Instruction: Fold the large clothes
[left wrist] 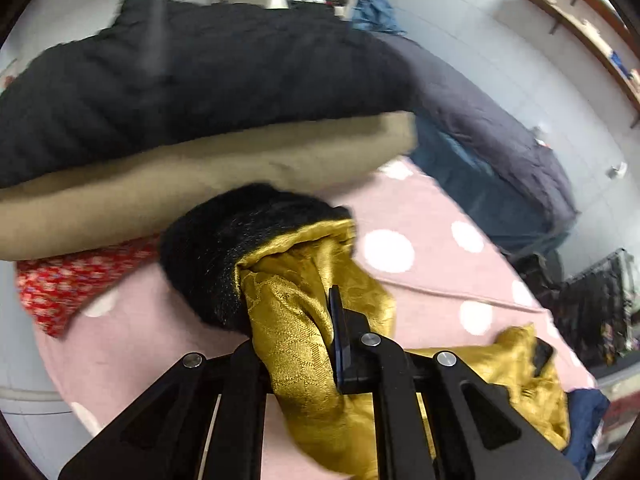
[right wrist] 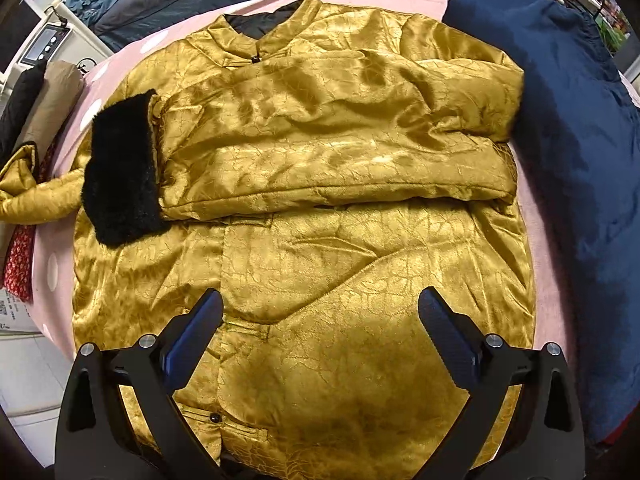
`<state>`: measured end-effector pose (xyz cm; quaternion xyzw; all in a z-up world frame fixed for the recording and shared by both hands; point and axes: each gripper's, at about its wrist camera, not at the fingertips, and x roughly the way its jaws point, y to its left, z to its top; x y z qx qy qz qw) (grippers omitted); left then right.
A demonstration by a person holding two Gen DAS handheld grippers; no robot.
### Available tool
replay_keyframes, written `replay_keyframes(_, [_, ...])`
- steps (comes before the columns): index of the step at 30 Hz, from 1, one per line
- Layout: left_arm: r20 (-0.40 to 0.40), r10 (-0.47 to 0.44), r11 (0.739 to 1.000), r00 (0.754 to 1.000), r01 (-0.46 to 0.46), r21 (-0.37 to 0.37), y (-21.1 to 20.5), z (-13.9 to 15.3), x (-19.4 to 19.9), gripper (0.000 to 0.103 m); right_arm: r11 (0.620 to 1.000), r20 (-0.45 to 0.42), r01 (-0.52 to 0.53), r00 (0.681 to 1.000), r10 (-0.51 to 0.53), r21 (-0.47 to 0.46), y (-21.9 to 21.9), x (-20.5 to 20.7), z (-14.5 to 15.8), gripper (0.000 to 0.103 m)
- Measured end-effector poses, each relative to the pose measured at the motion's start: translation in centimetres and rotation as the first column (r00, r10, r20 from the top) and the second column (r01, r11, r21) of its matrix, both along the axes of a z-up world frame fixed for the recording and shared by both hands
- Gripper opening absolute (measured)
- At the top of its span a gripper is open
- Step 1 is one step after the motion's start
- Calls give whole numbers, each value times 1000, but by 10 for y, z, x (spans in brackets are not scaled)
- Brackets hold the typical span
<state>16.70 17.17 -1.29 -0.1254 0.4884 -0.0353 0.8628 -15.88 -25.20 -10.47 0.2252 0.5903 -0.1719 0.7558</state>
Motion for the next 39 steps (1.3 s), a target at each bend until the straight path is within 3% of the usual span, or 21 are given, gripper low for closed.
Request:
replay_keyframes(3, [36,-118,993,992,119,-27,-57,12,-3,10,1000,10,-3,1000,3,-1,-1,1,4,96])
replay_keyframes(6, [81,-245,968,966,248,-28,-114,25,-13,10,1000,13,3,1000,-3,-6,-4,-2,6,96])
replay_keyframes(12, [171,-500,863,849,506,8,-236,32,-72,10,998,2,55,998,-55,-3,-17,-18,3,96])
replay_keyframes(16, [123,-660,749,741,661,36,-305,-1,-121,12,996,-8,91,996,-91,-8,-27,-28,3,96])
replay_keyframes(18, [60,-749,662,660,746,73,-333,-28,-149,21,994,-16,104,994,-105,-10,-31,-31,2,96])
replay_keyframes(20, [3,-796,601,606,790,120,-345,-52,-165,33,993,-25,117,993,-117,-12,-34,-34,0,96])
replay_keyframes(21, [-39,-815,567,578,810,148,-352,-66,-176,44,993,-28,121,992,-122,-12,-36,-35,0,96])
replay_keyframes(23, [-78,-835,528,544,834,161,-355,-81,-189,76,992,-31,129,991,-129,-11,-38,-38,0,96])
replay_keyframes(25, [-97,-852,495,514,852,170,-354,-94,-197,83,992,-36,127,991,-127,-14,-39,-38,-1,96])
replay_keyframes(27, [-126,-869,456,479,873,170,-351,-101,-202,83,992,-38,125,991,-126,-16,-41,-38,-1,96])
replay_keyframes(34, [-100,-903,395,419,898,195,-338,-96,-221,88,991,16,125,992,-124,-40,-54,-9,18,96])
replay_keyframes(39, [-99,-901,399,422,897,191,-328,-88,-222,88,996,100,70,993,-64,-58,-65,49,51,96])
